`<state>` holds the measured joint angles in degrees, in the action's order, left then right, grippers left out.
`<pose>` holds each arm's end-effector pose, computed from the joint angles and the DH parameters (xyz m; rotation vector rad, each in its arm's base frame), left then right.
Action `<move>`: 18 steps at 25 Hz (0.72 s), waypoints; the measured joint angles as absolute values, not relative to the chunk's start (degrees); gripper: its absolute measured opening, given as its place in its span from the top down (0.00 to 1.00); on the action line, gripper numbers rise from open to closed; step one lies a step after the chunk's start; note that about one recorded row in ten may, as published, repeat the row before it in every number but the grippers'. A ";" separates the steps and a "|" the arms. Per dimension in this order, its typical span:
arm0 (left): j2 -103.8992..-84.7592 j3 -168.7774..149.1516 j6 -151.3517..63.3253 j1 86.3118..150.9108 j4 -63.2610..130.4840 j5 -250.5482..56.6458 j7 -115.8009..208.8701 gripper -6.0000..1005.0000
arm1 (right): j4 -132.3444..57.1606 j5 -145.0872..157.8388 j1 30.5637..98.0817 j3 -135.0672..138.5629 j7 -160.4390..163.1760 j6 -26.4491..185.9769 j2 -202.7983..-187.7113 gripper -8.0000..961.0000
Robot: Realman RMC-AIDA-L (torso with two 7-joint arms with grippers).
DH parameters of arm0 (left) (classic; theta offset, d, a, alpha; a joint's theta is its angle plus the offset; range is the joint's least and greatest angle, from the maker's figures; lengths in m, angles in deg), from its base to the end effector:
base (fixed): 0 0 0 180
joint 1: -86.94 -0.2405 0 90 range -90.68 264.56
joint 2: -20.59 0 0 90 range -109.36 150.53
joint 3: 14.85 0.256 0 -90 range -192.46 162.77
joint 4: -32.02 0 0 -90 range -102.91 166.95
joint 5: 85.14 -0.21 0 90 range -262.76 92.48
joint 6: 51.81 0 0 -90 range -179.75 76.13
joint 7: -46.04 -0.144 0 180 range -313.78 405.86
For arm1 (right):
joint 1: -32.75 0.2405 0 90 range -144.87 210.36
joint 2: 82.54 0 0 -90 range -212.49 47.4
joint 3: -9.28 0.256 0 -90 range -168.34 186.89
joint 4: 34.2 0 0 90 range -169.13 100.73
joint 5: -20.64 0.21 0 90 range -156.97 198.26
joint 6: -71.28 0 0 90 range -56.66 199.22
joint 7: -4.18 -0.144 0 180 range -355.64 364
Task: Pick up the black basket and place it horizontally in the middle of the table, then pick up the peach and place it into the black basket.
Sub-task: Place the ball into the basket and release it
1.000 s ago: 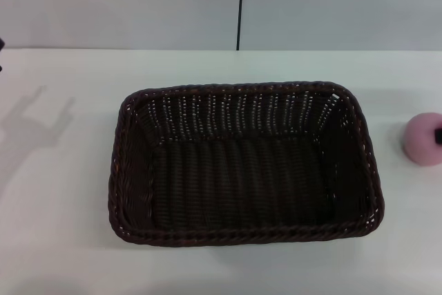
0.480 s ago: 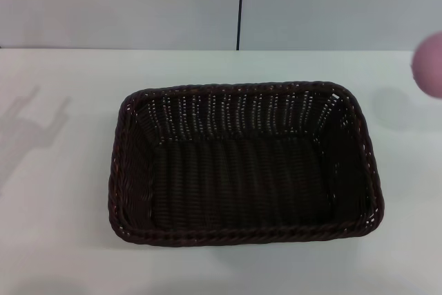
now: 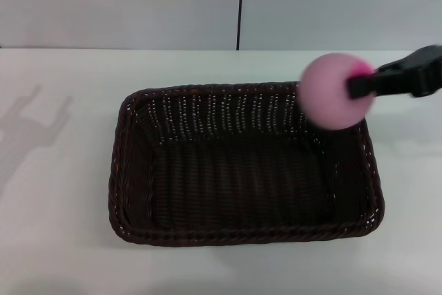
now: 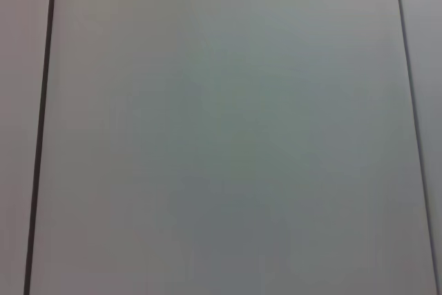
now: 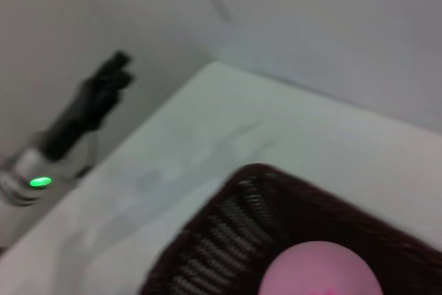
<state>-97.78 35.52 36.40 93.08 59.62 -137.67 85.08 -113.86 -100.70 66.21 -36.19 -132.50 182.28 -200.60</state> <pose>-0.3442 0.2474 0.0697 -1.7428 -0.3334 -0.9674 0.1666 0.3291 0.0908 -2.8096 1.1024 0.3503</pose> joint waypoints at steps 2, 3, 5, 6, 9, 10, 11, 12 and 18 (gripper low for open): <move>-97.81 35.49 36.61 93.29 59.12 -137.67 85.09 0.36 | -106.57 -100.36 68.63 -35.88 -129.03 181.84 -200.22 0.89; -97.82 35.48 36.85 93.36 58.80 -137.67 85.08 0.36 | -102.68 -100.33 69.78 -35.62 -127.04 181.28 -199.97 0.90; -97.83 35.44 37.91 93.74 57.26 -137.67 84.80 0.36 | -95.50 -100.24 71.62 -34.93 -123.28 179.28 -199.08 0.88; -97.79 35.41 38.37 93.90 56.58 -137.67 84.69 0.36 | -91.93 -100.20 72.45 -34.38 -121.53 178.21 -198.38 0.87; -97.61 34.97 40.11 94.24 54.44 -137.69 84.58 0.36 | -86.64 -100.14 73.41 -32.20 -117.83 176.87 -197.03 0.84; -97.63 34.49 40.51 94.24 54.14 -137.68 84.53 0.36 | -86.34 -100.09 73.31 -31.53 -116.71 176.92 -196.91 0.79; -97.67 33.96 40.84 94.23 53.92 -137.68 84.51 0.36 | -86.48 -99.46 72.49 -29.58 -113.98 177.22 -196.78 0.74; -97.70 33.43 41.05 94.17 53.77 -137.67 84.57 0.36 | -86.48 -99.46 72.49 -29.58 -113.98 177.22 -196.78 0.69; -97.61 29.47 41.68 94.37 50.28 -137.68 84.69 0.36 | -86.70 -89.43 65.76 -26.46 -106.75 177.53 -195.87 0.40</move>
